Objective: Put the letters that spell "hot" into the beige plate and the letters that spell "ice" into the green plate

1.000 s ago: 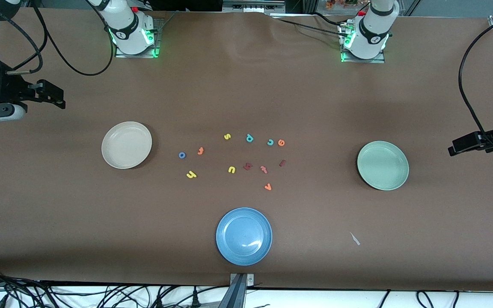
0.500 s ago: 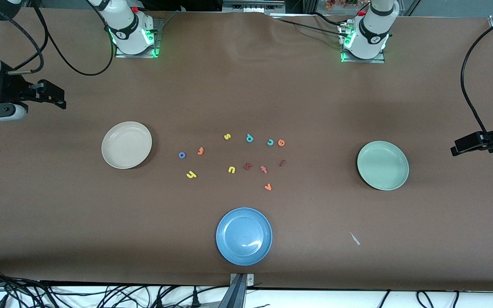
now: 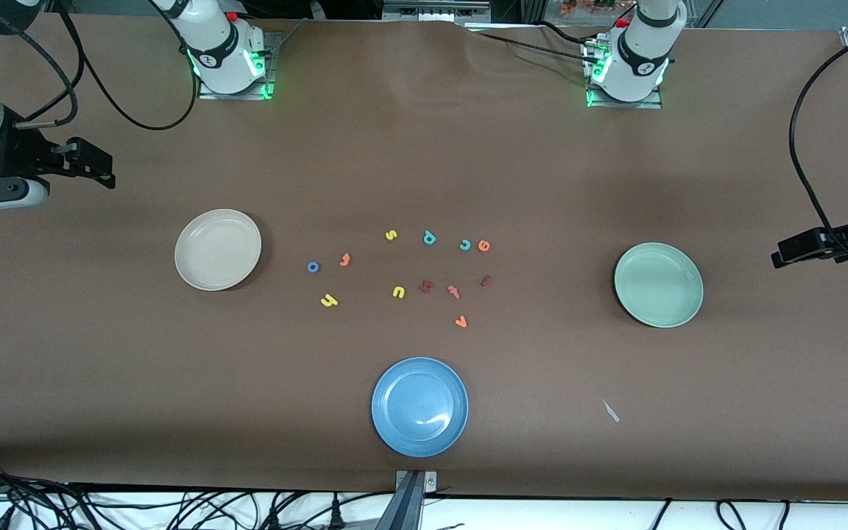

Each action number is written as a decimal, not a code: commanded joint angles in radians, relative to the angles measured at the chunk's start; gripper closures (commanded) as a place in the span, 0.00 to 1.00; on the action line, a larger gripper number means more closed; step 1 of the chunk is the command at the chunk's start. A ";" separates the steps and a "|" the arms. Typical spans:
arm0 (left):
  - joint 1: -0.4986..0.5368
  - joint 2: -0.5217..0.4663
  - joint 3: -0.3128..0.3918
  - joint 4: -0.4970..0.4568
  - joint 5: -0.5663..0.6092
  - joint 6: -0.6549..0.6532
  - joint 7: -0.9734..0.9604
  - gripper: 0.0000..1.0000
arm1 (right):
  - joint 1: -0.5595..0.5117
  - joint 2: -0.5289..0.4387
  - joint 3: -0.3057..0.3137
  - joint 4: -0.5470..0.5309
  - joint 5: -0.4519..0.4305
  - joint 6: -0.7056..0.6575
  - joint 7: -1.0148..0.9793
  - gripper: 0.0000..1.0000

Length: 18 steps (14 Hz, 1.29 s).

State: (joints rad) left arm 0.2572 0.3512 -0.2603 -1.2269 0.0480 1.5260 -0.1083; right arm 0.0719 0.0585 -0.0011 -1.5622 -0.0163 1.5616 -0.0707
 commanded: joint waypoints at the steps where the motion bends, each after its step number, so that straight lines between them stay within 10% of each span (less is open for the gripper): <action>1: 0.004 -0.034 -0.001 -0.031 0.029 -0.004 0.024 0.00 | -0.001 0.001 0.003 0.021 -0.004 -0.003 0.002 0.00; 18: 0.004 -0.032 -0.001 -0.026 0.026 -0.018 0.022 0.00 | 0.006 0.001 0.003 0.021 -0.004 0.000 -0.004 0.00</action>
State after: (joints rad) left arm 0.2574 0.3494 -0.2603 -1.2283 0.0480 1.5129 -0.1082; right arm 0.0786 0.0584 -0.0008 -1.5569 -0.0163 1.5658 -0.0708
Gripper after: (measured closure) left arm 0.000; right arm 0.000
